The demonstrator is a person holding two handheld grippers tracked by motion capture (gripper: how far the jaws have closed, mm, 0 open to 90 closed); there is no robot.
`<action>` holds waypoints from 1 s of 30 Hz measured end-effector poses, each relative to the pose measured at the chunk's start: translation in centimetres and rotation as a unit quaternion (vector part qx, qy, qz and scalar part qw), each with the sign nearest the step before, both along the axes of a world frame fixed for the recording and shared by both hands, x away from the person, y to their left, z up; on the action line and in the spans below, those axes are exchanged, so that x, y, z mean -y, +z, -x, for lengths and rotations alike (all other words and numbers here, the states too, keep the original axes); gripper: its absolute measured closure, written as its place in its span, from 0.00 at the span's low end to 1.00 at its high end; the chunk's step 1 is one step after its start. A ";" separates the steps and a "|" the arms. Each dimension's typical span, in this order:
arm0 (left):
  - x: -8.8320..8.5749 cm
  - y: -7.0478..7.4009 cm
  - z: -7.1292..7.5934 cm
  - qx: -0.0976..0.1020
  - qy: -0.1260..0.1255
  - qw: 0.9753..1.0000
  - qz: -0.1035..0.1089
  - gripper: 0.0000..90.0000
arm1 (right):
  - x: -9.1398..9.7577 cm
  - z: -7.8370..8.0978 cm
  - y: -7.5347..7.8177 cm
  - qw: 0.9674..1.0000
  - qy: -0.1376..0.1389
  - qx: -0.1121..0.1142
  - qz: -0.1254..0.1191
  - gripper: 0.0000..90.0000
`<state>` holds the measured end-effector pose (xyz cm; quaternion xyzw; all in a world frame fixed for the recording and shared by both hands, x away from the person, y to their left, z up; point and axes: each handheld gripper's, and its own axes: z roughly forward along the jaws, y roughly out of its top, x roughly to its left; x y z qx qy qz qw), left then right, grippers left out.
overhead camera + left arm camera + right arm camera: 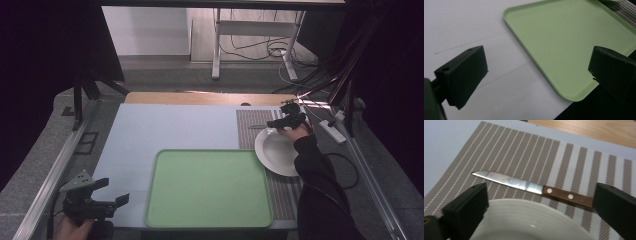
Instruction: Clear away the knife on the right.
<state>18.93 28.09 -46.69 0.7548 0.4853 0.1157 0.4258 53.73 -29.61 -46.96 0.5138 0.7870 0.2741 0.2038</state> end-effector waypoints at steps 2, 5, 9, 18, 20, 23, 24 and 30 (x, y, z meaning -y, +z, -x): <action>0.0 0.0 0.0 0.000 0.000 1.000 0.000 0.02 | 0.4 -0.4 0.1 1.000 -0.007 0.007 0.002 0.16; 0.0 0.0 0.0 -0.001 0.000 1.000 0.000 0.02 | 1.2 -0.8 0.1 1.000 -0.016 0.009 -0.008 0.32; 0.0 0.0 0.0 -0.001 0.000 1.000 0.000 0.02 | 2.0 -1.2 0.0 1.000 -0.015 -0.005 -0.013 0.64; 0.0 0.0 -0.1 -0.002 0.000 1.000 0.001 0.02 | 2.7 -3.0 -1.2 0.999 -0.004 -0.031 0.007 1.00; 0.0 0.0 0.0 -0.001 0.000 1.000 0.001 0.02 | 2.8 -3.5 -1.6 0.999 -0.013 -0.031 0.019 1.00; 0.0 0.0 0.0 -0.001 0.000 1.000 0.000 0.02 | 3.1 -4.0 -1.9 0.999 -0.025 -0.032 0.024 1.00; 0.0 0.0 0.0 -0.001 0.000 1.000 0.001 0.02 | 3.2 -4.1 -2.0 0.999 -0.032 -0.033 0.028 1.00; 0.0 0.0 0.0 0.000 -0.001 1.000 0.000 0.02 | 4.4 -4.1 -2.6 0.997 -0.052 -0.047 0.037 1.00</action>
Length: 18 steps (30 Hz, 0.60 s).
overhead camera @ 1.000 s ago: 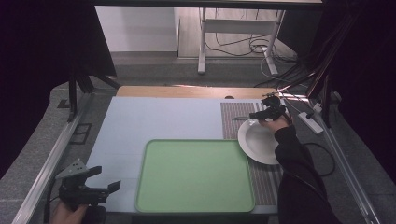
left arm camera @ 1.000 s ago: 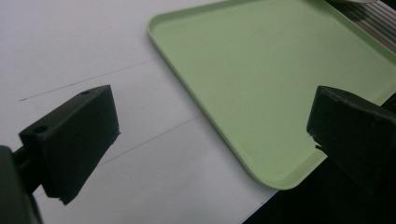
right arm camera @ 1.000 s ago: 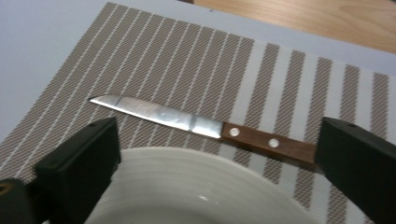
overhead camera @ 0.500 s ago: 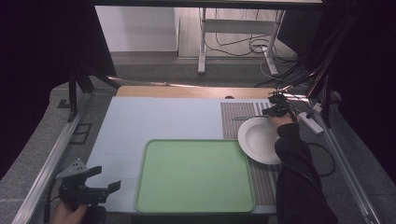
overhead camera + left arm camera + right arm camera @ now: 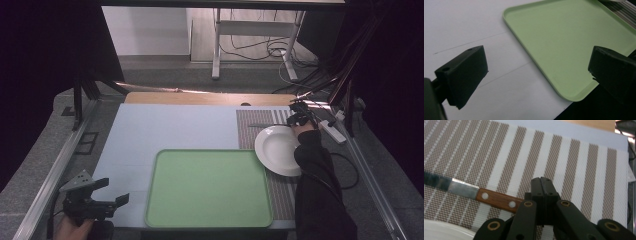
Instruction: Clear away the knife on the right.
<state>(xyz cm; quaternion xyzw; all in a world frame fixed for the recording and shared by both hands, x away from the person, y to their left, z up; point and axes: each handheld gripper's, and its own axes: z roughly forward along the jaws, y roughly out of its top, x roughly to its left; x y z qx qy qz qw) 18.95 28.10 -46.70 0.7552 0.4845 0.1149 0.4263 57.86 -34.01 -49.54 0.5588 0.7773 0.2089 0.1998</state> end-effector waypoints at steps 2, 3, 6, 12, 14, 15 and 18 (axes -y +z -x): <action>0.1 0.0 0.0 0.001 -0.001 1.000 -0.002 0.03 | 0.3 0.2 -0.1 1.000 -0.003 -0.002 -0.008 1.00; 0.1 0.0 0.0 0.001 -0.001 1.000 -0.004 0.03 | 0.4 0.3 -0.1 1.000 -0.004 -0.008 -0.012 1.00; 0.1 0.0 0.0 0.002 -0.002 1.000 -0.004 0.03 | 0.5 0.7 0.2 1.000 0.007 -0.025 -0.004 1.00; 0.1 0.0 0.0 0.002 -0.003 1.000 -0.006 0.03 | 0.8 1.1 0.5 0.997 0.022 -0.068 -0.014 1.00; 0.1 0.0 0.0 0.002 -0.003 1.000 -0.006 0.03 | 0.8 1.1 0.6 0.997 0.023 -0.068 -0.013 1.00; 0.1 0.0 0.0 0.002 -0.003 1.000 -0.006 0.03 | 0.7 1.1 0.6 0.997 0.025 -0.069 -0.012 1.00; 0.2 0.0 0.0 0.002 -0.004 1.000 -0.007 0.03 | 0.5 1.1 1.3 0.999 0.023 -0.041 -0.010 0.90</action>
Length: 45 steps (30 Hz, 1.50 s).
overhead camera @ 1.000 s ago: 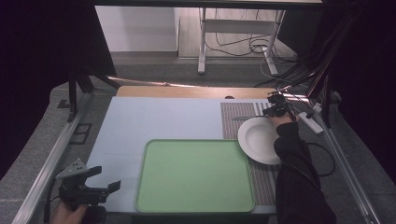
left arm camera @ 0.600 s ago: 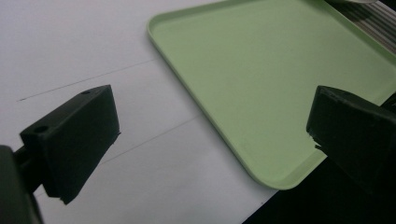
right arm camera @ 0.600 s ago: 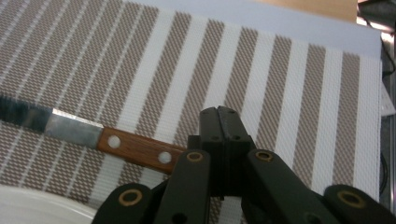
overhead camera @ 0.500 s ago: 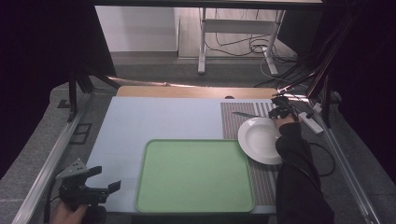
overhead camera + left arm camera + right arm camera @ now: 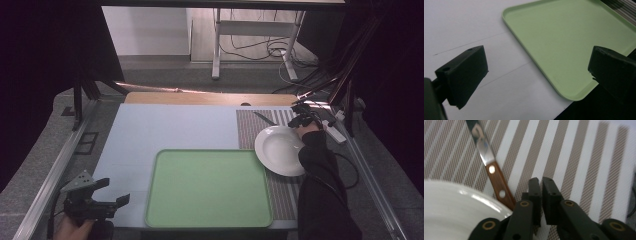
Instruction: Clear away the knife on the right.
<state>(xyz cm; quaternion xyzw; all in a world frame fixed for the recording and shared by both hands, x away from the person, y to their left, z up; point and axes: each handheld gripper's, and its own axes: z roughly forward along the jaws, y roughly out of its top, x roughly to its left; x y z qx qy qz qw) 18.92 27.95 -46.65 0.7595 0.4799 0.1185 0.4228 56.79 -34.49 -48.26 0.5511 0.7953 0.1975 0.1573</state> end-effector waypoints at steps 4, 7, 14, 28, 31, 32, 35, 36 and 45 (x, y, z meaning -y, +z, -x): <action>0.0 0.0 0.0 -0.001 0.000 1.000 0.001 0.03 | -0.8 -0.3 1.1 0.999 0.004 0.011 -0.033 0.58; 0.0 0.0 0.0 0.000 -0.001 1.000 0.000 0.03 | -1.7 -0.6 1.1 0.999 0.003 0.022 -0.028 0.38; 0.0 0.0 0.0 -0.001 0.000 1.000 0.000 0.03 | -3.4 -1.3 0.0 1.000 0.017 0.007 -0.006 0.01; 0.0 0.0 -0.1 -0.003 -0.001 1.000 0.002 0.03 | -3.5 -2.6 -1.5 1.000 0.013 -0.021 0.016 0.08; -0.1 0.0 -0.1 -0.003 0.000 1.000 0.004 0.03 | -3.0 -2.6 -1.7 0.999 0.019 -0.026 0.017 0.18; -0.1 -0.1 -0.1 -0.003 0.000 1.000 0.005 0.03 | -3.0 -2.6 -1.7 0.999 0.022 -0.024 0.020 0.20; -0.1 0.0 -0.1 -0.002 0.000 1.000 0.005 0.03 | -3.1 -2.3 -1.1 0.999 0.041 -0.024 0.022 0.46; -0.1 0.0 0.0 -0.002 0.000 1.000 0.006 0.03 | -3.0 -2.3 -1.0 0.998 0.042 -0.028 0.022 0.52; -0.1 0.0 0.0 -0.002 0.000 1.000 0.007 0.03 | -2.3 -1.8 -0.7 0.996 0.081 -0.033 0.018 0.87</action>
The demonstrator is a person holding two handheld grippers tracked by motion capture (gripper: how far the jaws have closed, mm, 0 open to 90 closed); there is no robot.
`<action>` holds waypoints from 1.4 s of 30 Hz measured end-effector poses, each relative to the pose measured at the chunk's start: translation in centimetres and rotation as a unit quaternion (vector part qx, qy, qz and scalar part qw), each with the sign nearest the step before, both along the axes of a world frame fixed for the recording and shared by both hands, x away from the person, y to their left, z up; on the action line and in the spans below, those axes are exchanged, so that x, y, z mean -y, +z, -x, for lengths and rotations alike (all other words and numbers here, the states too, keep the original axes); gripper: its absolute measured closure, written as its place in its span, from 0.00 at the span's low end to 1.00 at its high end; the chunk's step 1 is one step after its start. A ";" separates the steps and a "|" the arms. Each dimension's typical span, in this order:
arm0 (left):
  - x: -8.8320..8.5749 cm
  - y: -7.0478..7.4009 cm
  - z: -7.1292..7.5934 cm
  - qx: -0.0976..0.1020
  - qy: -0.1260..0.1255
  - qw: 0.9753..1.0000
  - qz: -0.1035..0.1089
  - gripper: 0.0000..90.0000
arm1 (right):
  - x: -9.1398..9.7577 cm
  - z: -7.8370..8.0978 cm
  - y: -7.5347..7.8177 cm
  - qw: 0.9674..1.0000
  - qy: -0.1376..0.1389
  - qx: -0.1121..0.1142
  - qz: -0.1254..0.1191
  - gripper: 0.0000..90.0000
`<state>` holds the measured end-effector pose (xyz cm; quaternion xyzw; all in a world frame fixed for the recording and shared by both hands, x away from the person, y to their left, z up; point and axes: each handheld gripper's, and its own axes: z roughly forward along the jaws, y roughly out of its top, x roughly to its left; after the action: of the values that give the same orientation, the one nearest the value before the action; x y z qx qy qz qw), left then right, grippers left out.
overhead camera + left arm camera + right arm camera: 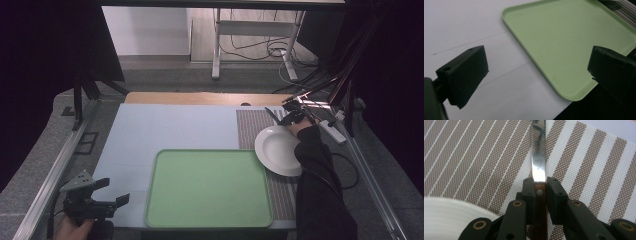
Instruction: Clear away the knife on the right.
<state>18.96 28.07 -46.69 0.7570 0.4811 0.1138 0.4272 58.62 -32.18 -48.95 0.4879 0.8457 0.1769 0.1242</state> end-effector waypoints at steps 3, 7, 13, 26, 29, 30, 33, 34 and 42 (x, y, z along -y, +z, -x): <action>0.0 0.0 0.0 0.000 0.000 1.000 0.000 0.03 | -0.1 0.1 0.2 1.000 0.009 0.007 0.021 0.87; 0.0 0.0 0.0 0.000 0.001 1.000 0.001 0.03 | 0.6 0.2 0.8 1.000 -0.003 0.020 0.018 0.87; 0.0 0.0 0.0 0.001 0.000 1.000 0.000 0.03 | 2.4 0.7 1.8 0.999 -0.026 0.036 0.018 0.87; 0.0 0.0 0.0 0.000 0.001 1.000 0.002 0.03 | 4.6 2.4 4.6 0.998 -0.030 0.053 -0.003 0.87; 0.0 0.0 0.0 0.001 0.001 1.000 0.002 0.03 | 4.6 2.8 5.2 0.998 -0.024 0.055 -0.014 0.87; 0.0 0.0 0.0 0.001 0.001 1.000 0.002 0.03 | 4.6 3.0 5.3 0.998 -0.022 0.055 -0.017 0.87; 0.0 0.0 0.0 0.001 0.001 1.000 0.002 0.03 | 4.1 3.5 5.7 0.998 -0.011 0.053 -0.025 0.87; 0.0 0.0 0.0 0.001 0.001 1.000 0.002 0.03 | 3.9 3.7 5.8 0.998 -0.006 0.053 -0.026 0.87; 0.0 0.0 0.0 0.002 0.000 1.000 0.002 0.03 | 2.2 5.0 6.5 0.998 0.020 0.050 -0.043 0.87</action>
<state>18.95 28.11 -46.67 0.7558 0.4809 0.1141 0.4295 53.57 -34.36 -42.45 0.4663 0.8396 0.2396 0.1422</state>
